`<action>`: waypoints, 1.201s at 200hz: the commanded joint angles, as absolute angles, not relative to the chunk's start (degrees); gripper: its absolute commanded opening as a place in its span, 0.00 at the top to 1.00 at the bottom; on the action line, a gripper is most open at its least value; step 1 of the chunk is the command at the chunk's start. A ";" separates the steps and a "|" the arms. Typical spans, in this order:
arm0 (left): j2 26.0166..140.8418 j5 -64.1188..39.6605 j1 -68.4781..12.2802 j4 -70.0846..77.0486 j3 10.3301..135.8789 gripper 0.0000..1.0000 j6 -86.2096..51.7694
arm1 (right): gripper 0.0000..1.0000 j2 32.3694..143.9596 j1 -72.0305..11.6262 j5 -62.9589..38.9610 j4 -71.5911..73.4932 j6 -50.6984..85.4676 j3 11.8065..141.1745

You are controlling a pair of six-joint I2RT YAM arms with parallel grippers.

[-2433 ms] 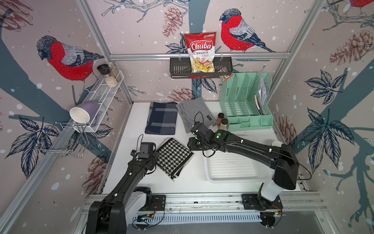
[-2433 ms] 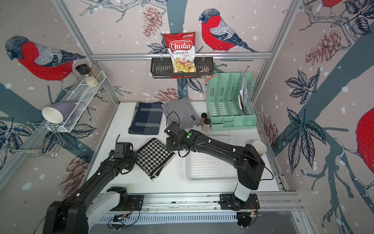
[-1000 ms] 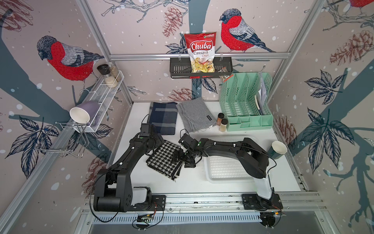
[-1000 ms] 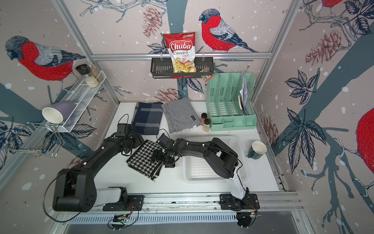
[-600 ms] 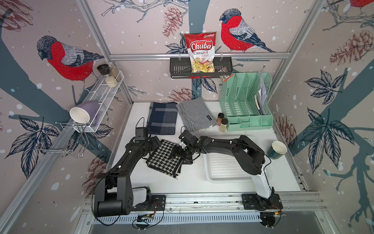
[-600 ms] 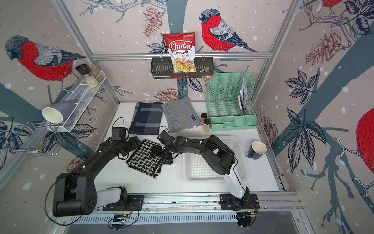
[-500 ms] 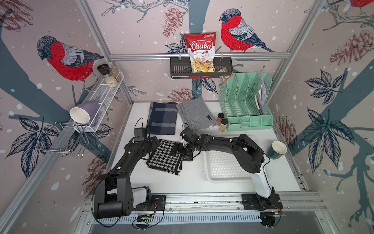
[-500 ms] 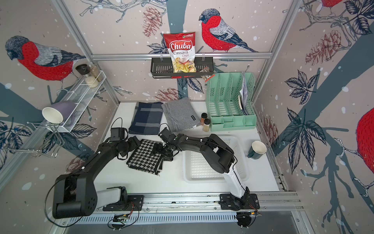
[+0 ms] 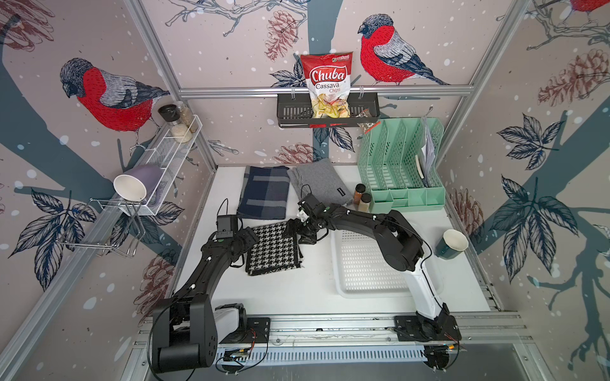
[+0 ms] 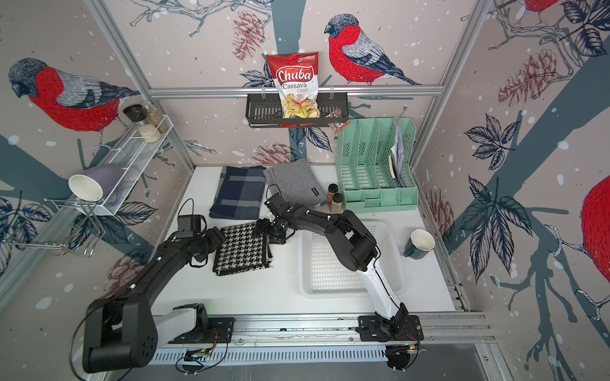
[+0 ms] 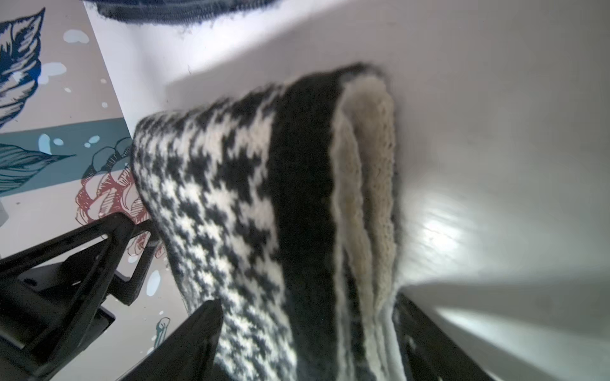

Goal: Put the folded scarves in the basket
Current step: Pick up the scarf at the center of the board.

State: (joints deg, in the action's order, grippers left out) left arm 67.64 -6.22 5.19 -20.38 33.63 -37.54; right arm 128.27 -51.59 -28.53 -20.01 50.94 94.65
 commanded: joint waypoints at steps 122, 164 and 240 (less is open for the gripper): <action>71.37 -10.93 5.82 -13.98 27.42 0.40 -41.47 | 0.36 127.55 -53.21 -25.15 -20.14 53.31 89.57; 71.43 -11.63 5.83 -11.87 25.73 0.53 -42.59 | 0.25 123.82 -52.62 -23.22 -19.94 53.95 86.52; 71.11 -11.44 5.81 -11.26 25.24 0.70 -42.98 | 0.40 123.57 -52.89 -22.83 -17.93 54.78 84.65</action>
